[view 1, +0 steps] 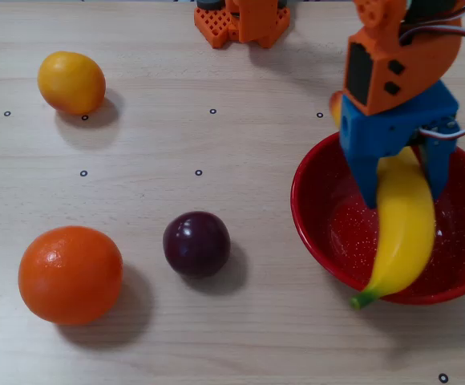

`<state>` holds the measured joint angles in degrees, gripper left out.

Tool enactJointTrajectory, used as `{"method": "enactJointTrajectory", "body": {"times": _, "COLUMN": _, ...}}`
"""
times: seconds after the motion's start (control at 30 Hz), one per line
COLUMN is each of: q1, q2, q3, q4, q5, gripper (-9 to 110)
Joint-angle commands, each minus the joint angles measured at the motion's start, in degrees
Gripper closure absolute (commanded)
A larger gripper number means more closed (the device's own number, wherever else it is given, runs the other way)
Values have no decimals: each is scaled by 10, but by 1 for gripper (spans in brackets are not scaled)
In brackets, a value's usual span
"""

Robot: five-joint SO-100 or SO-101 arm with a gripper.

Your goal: Put banana in the red bowl.

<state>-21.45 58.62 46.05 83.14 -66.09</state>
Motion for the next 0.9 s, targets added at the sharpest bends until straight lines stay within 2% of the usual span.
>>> {"method": "enactJointTrajectory", "body": {"times": 0.0, "q1": 16, "q2": 36, "q3": -50, "q4": -13, "q5": -28, "gripper": 82}}
{"method": "enactJointTrajectory", "body": {"times": 0.17, "q1": 26, "q2": 34, "q3": -49, "q4": -11, "q5": -48, "gripper": 75}}
{"method": "enactJointTrajectory", "body": {"times": 0.43, "q1": 29, "q2": 43, "q3": -40, "q4": -33, "q5": -41, "gripper": 71}}
{"method": "enactJointTrajectory", "body": {"times": 0.6, "q1": 27, "q2": 62, "q3": -43, "q4": -48, "q5": -25, "gripper": 78}}
{"method": "enactJointTrajectory", "body": {"times": 0.73, "q1": 27, "q2": 78, "q3": -43, "q4": -55, "q5": -23, "gripper": 91}}
{"method": "enactJointTrajectory", "body": {"times": 0.87, "q1": 28, "q2": 94, "q3": -40, "q4": -56, "q5": -15, "gripper": 98}}
